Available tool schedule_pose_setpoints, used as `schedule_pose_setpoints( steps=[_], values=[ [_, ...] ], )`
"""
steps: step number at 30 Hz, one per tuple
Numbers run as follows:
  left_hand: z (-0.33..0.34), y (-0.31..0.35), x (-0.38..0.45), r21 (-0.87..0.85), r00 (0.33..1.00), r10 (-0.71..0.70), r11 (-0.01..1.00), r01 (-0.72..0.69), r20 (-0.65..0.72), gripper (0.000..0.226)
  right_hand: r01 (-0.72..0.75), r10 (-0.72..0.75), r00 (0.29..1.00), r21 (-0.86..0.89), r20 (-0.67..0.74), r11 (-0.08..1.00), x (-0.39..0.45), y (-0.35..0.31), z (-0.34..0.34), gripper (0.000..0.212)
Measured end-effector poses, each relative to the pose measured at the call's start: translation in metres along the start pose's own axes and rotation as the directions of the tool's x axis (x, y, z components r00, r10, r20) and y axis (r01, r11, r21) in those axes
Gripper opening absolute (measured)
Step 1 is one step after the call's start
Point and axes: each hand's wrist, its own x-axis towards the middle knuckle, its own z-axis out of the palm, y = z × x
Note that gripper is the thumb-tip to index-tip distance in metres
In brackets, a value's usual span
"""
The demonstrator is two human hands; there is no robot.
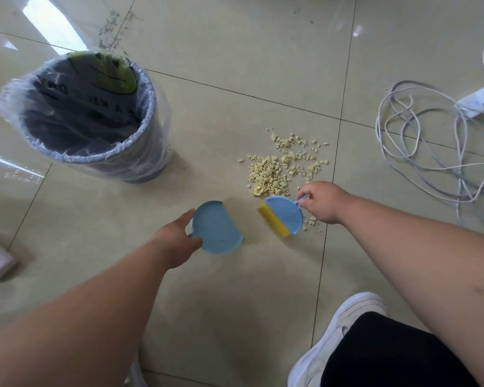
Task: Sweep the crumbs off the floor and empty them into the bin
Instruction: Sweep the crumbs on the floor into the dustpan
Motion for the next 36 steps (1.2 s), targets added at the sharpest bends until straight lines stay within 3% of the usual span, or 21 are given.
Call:
schedule_pose_setpoints(
  steps=[3,5,13,17,21,25,27,36],
  values=[
    [0.000,-0.001,0.002,-0.005,1.000,0.001,1.000,-0.001,0.002,0.089,0.090,-0.068,0.983,-0.118,0.173,0.989,-0.006,-0.003,0.004,0.021],
    [0.001,-0.001,0.002,-0.003,1.000,0.002,1.000,-0.002,0.004,0.089,0.086,-0.050,0.979,-0.181,0.198,0.980,-0.008,-0.001,0.009,0.020],
    [0.000,0.000,0.003,-0.019,1.000,-0.001,1.000,0.002,0.003,0.087,-0.092,0.074,0.994,-0.263,-0.076,0.960,0.004,0.006,-0.003,0.015],
    [0.000,0.007,0.002,-0.034,1.000,-0.002,0.999,0.002,0.006,0.086,-0.103,0.075,0.991,-0.262,-0.114,0.960,0.005,0.007,-0.009,0.018],
    [0.002,0.014,0.003,-0.043,1.000,0.009,0.999,-0.010,-0.010,0.086,-0.054,0.051,0.999,-0.245,-0.018,0.968,-0.003,0.011,-0.020,0.018],
    [0.006,0.020,0.003,-0.066,1.000,0.008,0.998,-0.008,0.001,0.085,0.052,0.049,0.971,-0.408,0.234,0.911,-0.010,0.014,-0.025,0.023],
    [0.008,0.024,0.001,-0.059,1.000,0.018,0.998,-0.017,0.005,0.084,0.075,0.068,0.958,-0.469,0.279,0.880,-0.013,0.019,-0.020,0.023],
    [0.014,0.037,0.005,-0.104,1.000,0.014,0.994,-0.012,0.014,0.081,-0.123,0.114,0.992,-0.315,-0.047,0.941,0.001,0.029,-0.021,0.016]
  ],
)
